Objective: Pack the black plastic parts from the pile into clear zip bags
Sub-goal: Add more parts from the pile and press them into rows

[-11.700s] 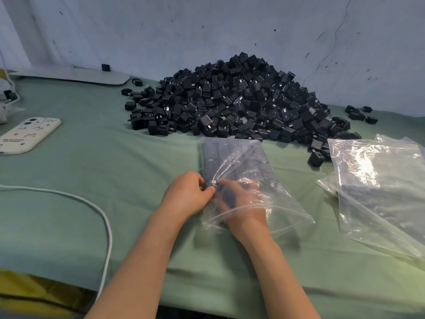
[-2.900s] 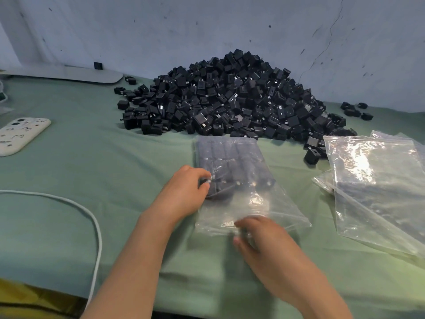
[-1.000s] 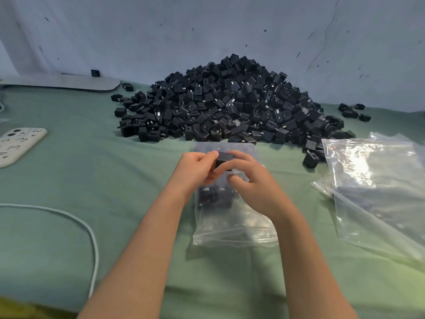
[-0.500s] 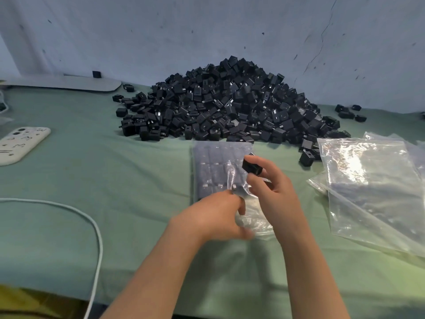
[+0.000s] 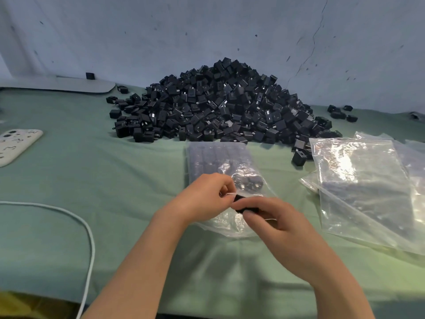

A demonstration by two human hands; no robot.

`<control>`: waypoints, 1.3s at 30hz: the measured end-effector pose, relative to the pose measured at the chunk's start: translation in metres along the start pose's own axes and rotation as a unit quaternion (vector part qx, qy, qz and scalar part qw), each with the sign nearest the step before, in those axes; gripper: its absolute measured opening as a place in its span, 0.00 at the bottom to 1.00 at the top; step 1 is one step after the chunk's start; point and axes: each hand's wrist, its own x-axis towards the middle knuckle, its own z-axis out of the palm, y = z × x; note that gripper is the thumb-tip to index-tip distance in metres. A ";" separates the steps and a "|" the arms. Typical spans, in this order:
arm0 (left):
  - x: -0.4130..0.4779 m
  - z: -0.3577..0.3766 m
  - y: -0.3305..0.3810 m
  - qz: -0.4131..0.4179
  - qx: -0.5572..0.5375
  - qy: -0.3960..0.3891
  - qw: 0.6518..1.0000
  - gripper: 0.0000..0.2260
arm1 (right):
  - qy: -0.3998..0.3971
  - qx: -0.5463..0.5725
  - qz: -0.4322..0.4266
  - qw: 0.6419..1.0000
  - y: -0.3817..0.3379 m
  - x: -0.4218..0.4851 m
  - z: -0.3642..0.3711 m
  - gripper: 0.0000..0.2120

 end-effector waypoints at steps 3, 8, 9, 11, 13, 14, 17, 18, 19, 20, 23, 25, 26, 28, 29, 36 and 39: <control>-0.003 -0.003 0.001 0.005 -0.033 0.005 0.999 0.03 | 0.014 -0.100 0.017 0.995 0.004 0.001 0.005 0.12; -0.007 -0.007 0.009 0.025 -0.051 0.010 0.998 0.02 | 0.045 -0.196 0.029 0.979 0.019 0.017 0.035 0.17; -0.008 -0.008 0.010 0.030 -0.051 0.005 0.998 0.02 | 0.054 -0.204 0.032 0.977 0.022 0.020 0.043 0.17; -0.009 -0.011 0.009 0.035 -0.059 -0.020 0.997 0.04 | 0.073 -0.219 0.033 0.972 0.027 0.024 0.052 0.14; -0.008 -0.011 0.003 0.027 -0.095 -0.009 0.995 0.07 | 0.077 -0.233 0.022 0.969 0.034 0.027 0.056 0.12; -0.005 -0.011 -0.003 0.022 -0.107 0.035 0.993 0.06 | 0.081 -0.233 0.020 0.969 0.036 0.028 0.057 0.11; 0.008 -0.003 -0.024 -0.051 -0.052 0.185 0.980 0.07 | 0.122 -0.204 0.037 0.971 0.040 0.027 0.057 0.07; 0.011 0.002 -0.030 -0.090 -0.044 0.199 0.975 0.12 | 0.138 -0.197 0.042 0.970 0.040 0.027 0.058 0.06; 0.012 0.007 -0.035 -0.126 -0.046 0.196 0.971 0.16 | 0.152 -0.194 0.042 0.968 0.040 0.027 0.058 0.06; 0.012 0.013 -0.039 -0.148 -0.051 0.187 0.970 0.19 | 0.164 -0.193 0.035 0.967 0.041 0.028 0.059 0.07; 0.010 0.026 -0.048 -0.163 -0.040 0.168 0.971 0.23 | 0.185 -0.182 0.004 0.966 0.041 0.030 0.060 0.15; 0.009 0.028 -0.051 -0.156 -0.033 0.169 0.973 0.24 | 0.182 -0.180 -0.003 0.967 0.043 0.033 0.060 0.17; 0.009 0.029 -0.052 -0.151 -0.036 0.171 0.973 0.24 | 0.180 -0.185 -0.001 0.966 0.044 0.035 0.060 0.17; 0.009 0.029 -0.053 -0.146 -0.044 0.172 0.973 0.25 | 0.178 -0.199 0.021 0.963 0.047 0.040 0.060 0.18; 0.009 0.029 -0.053 -0.143 -0.046 0.171 0.974 0.25 | 0.180 -0.205 0.032 0.962 0.048 0.042 0.060 0.18; 0.010 0.030 -0.056 -0.133 -0.045 0.177 0.974 0.25 | 0.178 -0.205 0.050 0.961 0.052 0.052 0.062 0.19; 0.010 0.031 -0.056 -0.132 -0.049 0.179 0.974 0.25 | 0.176 -0.186 0.039 0.966 0.054 0.053 0.062 0.19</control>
